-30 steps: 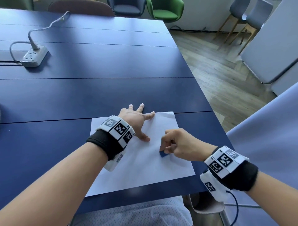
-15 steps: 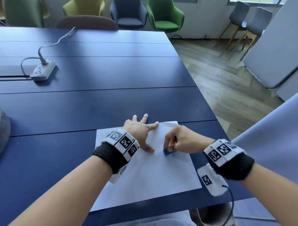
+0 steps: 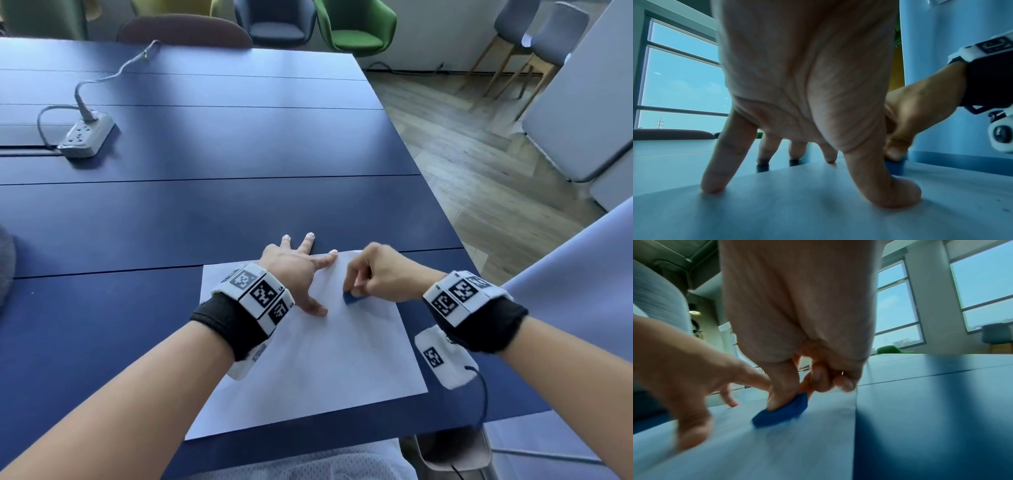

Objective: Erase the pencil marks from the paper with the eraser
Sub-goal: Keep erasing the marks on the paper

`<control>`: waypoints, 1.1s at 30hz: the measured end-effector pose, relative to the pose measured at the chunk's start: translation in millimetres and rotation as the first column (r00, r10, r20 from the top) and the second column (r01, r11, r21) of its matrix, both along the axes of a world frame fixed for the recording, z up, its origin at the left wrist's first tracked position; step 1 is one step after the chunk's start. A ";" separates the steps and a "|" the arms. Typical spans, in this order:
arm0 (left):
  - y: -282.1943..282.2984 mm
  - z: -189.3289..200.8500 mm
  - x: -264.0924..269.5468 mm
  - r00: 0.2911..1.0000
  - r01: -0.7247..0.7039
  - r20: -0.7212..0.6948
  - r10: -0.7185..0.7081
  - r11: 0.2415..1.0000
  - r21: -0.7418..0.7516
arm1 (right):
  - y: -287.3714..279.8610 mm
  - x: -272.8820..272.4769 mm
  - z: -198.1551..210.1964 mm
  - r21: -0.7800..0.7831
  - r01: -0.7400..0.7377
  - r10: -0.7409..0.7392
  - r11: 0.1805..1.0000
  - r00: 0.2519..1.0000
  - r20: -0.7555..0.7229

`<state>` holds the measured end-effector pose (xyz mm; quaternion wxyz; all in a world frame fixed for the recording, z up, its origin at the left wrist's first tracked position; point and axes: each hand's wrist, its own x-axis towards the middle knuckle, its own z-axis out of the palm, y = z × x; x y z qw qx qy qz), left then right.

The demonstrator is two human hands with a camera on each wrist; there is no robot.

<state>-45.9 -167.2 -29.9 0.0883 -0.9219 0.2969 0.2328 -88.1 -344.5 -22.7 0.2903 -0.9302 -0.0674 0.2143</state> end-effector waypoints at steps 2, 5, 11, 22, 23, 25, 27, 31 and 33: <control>0.6 -0.6 0.1 1.000 -0.003 0.000 0.003 1.000 -0.006 | 0.9 5.6 -6.1 0.054 0.122 -0.127 0.991 0.986 0.109; -0.5 -0.3 -0.6 1.000 -0.003 0.003 0.003 1.000 -0.003 | -3.0 -9.5 -9.7 0.085 0.112 -0.116 0.990 0.992 0.048; 0.0 -0.1 0.6 1.000 -0.003 0.005 0.003 1.000 0.001 | -0.4 -3.0 -4.6 0.010 0.003 -0.003 1.000 1.000 -0.011; 0.8 0.6 0.1 1.000 0.006 0.007 -0.006 1.000 0.006 | -7.3 3.3 -3.3 0.018 0.014 -0.013 1.000 0.999 -0.050; 1.0 0.8 0.2 1.000 0.006 0.006 -0.006 1.000 0.005 | -6.5 5.7 -2.3 0.014 0.007 -0.007 1.000 0.999 -0.038; 0.7 0.9 0.7 1.000 0.008 0.004 -0.008 1.000 -0.002 | -4.2 13.9 -3.8 0.042 0.068 -0.070 0.997 0.996 0.053; 1.2 1.3 0.8 1.000 0.007 0.004 -0.007 1.000 0.000 | -0.1 14.5 -7.3 0.078 0.140 -0.149 0.987 0.981 0.125; 0.2 0.6 1.0 1.000 0.007 0.008 -0.007 1.000 0.008 | -4.8 -17.5 -10.8 0.086 0.069 -0.073 0.994 0.997 0.038; 0.7 1.1 0.9 1.000 0.006 0.003 -0.006 1.000 0.011 | -4.4 -26.1 -9.6 0.047 -0.006 0.008 0.999 0.999 -0.047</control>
